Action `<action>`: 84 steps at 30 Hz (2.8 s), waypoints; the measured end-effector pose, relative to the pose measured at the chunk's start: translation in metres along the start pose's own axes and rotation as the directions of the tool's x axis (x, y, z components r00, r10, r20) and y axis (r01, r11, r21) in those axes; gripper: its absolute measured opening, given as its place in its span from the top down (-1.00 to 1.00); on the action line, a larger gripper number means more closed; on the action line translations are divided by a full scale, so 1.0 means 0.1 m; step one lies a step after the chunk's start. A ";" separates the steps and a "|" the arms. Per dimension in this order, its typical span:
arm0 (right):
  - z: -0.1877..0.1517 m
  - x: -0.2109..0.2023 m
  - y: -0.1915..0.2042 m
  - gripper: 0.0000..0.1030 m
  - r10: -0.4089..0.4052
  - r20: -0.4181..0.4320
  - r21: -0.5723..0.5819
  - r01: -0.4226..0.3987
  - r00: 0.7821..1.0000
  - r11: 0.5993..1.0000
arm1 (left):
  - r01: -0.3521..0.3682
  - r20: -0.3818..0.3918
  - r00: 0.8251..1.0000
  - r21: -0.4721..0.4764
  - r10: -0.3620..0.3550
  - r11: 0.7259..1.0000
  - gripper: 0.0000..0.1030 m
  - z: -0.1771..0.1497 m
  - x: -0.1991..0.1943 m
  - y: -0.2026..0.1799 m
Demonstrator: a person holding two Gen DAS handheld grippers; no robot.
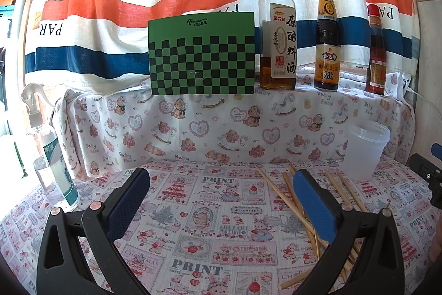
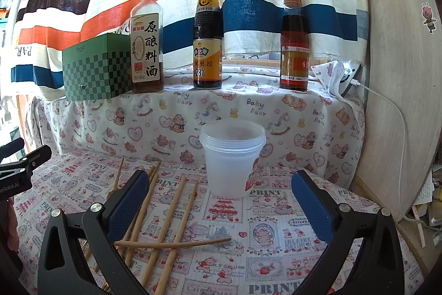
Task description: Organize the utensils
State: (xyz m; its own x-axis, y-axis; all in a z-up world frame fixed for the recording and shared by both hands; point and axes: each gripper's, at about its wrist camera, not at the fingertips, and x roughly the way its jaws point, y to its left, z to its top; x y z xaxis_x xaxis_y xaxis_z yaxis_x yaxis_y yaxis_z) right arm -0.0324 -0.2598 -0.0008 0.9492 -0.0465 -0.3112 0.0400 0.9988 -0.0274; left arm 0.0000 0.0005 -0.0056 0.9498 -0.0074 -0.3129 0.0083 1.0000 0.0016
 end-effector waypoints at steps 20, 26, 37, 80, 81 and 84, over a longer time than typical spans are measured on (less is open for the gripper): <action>0.00 -0.09 -0.02 -0.63 -0.027 0.022 0.014 0.027 0.999 1.000 | 0.117 -0.208 0.970 -0.044 -0.124 0.992 -0.45 -0.01 0.27 0.05; -0.03 0.00 0.07 0.01 0.068 -0.083 -0.016 -0.070 0.994 0.997 | 0.178 -0.358 0.911 -0.101 -0.203 0.979 -0.05 -0.13 0.48 0.06; -0.03 0.21 -0.08 0.48 0.178 -0.209 0.109 -0.157 0.962 0.981 | 0.361 -0.562 0.721 -0.195 -0.405 0.912 0.30 -0.04 0.54 -0.31; -0.07 0.28 -0.13 0.48 0.083 -0.233 0.073 -0.067 0.969 0.995 | 0.222 -0.625 0.738 -0.133 -0.256 0.966 0.81 0.09 0.89 -0.50; -0.08 0.29 -0.13 0.48 0.081 -0.236 0.073 -0.066 0.968 0.995 | 0.210 -0.645 0.726 -0.126 -0.241 0.970 0.80 0.05 0.93 -0.50; -0.08 0.31 -0.14 0.47 0.081 -0.243 0.076 -0.064 0.967 0.995 | 0.187 -0.686 0.695 -0.116 -0.215 0.975 0.80 -0.05 1.02 -0.48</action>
State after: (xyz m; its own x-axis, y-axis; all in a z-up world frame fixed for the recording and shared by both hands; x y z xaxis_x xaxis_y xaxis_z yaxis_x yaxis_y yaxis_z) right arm -0.0066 -0.2751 -0.0180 0.8451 0.0326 -0.5337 0.0027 0.9979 0.0653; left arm 0.0948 -0.0485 -0.0422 0.4436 -0.2176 -0.8694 0.1495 0.9744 -0.1676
